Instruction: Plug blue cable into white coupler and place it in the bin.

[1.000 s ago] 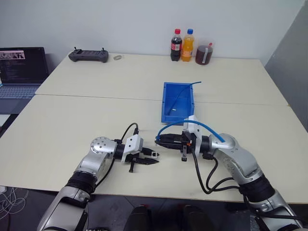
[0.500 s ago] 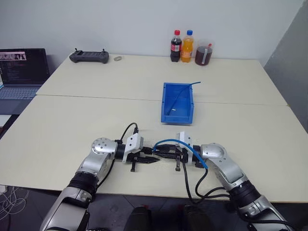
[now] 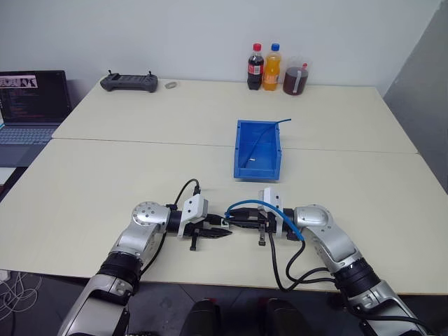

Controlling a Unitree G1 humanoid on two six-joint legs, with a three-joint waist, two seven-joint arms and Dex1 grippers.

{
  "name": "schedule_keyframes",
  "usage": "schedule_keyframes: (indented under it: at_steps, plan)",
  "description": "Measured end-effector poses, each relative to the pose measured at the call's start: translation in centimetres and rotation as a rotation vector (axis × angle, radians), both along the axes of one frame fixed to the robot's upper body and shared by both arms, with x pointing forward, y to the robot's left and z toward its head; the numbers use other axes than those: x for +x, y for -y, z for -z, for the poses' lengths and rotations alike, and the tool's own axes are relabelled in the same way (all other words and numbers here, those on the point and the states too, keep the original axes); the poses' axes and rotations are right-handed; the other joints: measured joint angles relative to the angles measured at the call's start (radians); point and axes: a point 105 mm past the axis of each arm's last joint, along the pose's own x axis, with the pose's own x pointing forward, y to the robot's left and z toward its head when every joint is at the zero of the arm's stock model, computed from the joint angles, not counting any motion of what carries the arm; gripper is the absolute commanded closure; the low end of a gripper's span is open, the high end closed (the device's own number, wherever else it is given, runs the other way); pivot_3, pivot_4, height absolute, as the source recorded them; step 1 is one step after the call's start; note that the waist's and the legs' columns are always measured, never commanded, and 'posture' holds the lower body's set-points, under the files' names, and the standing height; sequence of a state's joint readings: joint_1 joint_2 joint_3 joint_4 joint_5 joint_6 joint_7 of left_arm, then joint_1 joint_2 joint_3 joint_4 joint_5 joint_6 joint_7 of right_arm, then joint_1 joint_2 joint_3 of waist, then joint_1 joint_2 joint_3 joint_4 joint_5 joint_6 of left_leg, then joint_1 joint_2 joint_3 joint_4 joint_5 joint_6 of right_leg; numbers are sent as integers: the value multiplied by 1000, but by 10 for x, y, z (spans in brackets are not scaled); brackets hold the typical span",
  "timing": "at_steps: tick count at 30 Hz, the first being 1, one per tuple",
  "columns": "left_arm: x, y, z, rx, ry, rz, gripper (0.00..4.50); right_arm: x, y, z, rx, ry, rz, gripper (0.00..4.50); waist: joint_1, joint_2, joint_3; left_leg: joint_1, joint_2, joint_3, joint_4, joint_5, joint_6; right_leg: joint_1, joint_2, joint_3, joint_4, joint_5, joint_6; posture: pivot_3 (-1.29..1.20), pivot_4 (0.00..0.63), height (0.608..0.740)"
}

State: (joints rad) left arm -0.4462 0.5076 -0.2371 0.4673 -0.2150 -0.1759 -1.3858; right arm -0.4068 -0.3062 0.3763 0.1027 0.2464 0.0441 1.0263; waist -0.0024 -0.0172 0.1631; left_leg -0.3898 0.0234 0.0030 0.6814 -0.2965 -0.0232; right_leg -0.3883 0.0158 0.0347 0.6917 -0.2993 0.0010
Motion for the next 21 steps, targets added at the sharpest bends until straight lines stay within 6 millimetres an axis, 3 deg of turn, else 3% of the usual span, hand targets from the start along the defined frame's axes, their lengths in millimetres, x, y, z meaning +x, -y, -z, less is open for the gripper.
schedule_keyframes:
  at_steps: [21]
  plan:
    - [-3,-1,2,16,-13,-12,3711,1,-6,16,-57,50,-74,4355,-6,0,-2,7,0,4,-1,0,0,2,0,4,4,-1,-1,0,150,740]
